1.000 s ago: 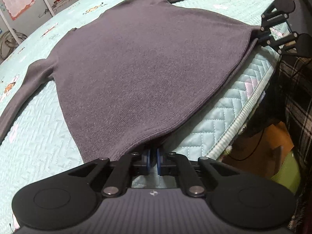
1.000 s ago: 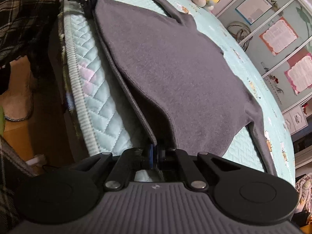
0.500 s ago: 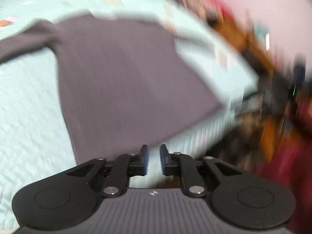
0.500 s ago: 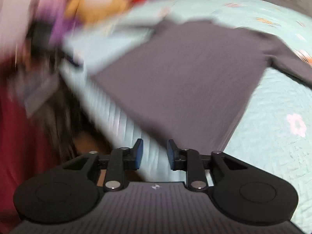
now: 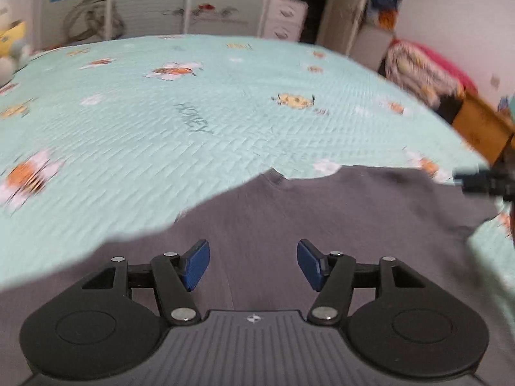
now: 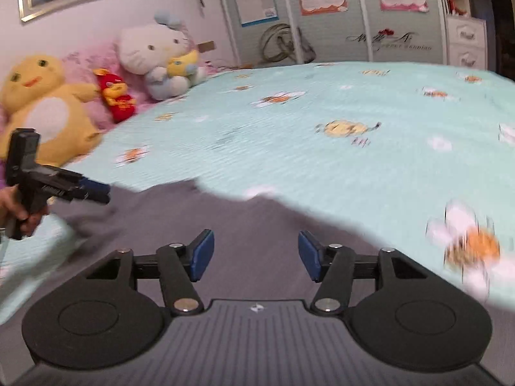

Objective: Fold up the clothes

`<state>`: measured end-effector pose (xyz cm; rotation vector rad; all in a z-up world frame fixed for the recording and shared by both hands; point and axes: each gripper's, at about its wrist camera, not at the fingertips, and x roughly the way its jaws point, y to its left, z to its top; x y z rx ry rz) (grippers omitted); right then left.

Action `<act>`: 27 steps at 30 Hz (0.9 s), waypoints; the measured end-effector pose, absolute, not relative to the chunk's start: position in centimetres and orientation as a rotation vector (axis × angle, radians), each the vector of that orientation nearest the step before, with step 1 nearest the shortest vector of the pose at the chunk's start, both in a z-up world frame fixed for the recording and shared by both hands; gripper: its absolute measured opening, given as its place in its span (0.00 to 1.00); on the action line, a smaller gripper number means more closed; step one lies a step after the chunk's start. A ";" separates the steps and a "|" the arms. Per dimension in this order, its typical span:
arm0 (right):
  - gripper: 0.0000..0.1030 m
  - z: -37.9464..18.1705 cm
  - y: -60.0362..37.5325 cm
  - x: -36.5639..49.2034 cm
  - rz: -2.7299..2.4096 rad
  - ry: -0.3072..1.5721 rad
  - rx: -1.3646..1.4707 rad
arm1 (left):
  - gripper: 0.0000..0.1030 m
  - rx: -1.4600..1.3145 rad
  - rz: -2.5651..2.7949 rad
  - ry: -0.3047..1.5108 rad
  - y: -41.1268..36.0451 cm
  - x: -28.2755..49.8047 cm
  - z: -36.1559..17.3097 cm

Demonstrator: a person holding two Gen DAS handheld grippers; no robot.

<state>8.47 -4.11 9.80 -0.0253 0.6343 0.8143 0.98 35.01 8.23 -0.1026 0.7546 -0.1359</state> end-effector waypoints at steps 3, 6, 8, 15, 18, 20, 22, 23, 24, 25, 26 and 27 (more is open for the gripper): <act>0.60 7.9 -2.0 13.0 0.851 0.699 -0.035 | 0.61 -0.088 -0.170 0.750 35.6 5.0 6.6; 0.60 6.3 -0.6 16.1 0.870 0.740 -0.080 | 0.61 -0.087 -0.196 0.734 35.9 7.8 6.0; 0.60 5.8 -0.3 17.5 0.896 0.766 -0.063 | 0.61 -0.110 -0.234 0.737 36.5 9.1 5.6; 0.60 3.5 0.6 19.8 1.022 0.926 -0.022 | 0.63 -0.190 -0.411 0.883 36.1 12.0 3.3; 0.03 3.4 1.1 19.4 1.033 0.927 -0.039 | 0.32 -0.181 -0.400 0.878 36.1 11.8 3.2; 0.04 3.4 1.6 19.4 1.008 0.911 -0.060 | 0.08 -0.166 -0.392 0.869 36.0 11.5 3.2; 0.04 3.5 1.6 19.0 0.989 0.879 -0.075 | 0.08 -0.133 -0.367 0.849 35.5 11.5 3.3; 0.04 3.6 1.6 19.0 0.978 0.862 -0.082 | 0.08 -0.106 -0.354 0.841 35.1 11.6 3.5; 0.04 3.8 1.5 19.3 0.961 0.843 -0.085 | 0.08 -0.080 -0.341 0.834 34.8 11.7 3.7; 0.04 4.1 1.5 19.7 0.944 0.825 -0.089 | 0.08 -0.045 -0.324 0.827 34.3 12.2 3.9; 0.04 4.3 1.5 20.0 0.926 0.807 -0.093 | 0.08 -0.004 -0.301 0.817 33.7 12.7 4.1; 0.04 4.6 1.8 20.4 0.901 0.789 -0.100 | 0.08 0.039 -0.276 0.806 33.1 13.2 4.2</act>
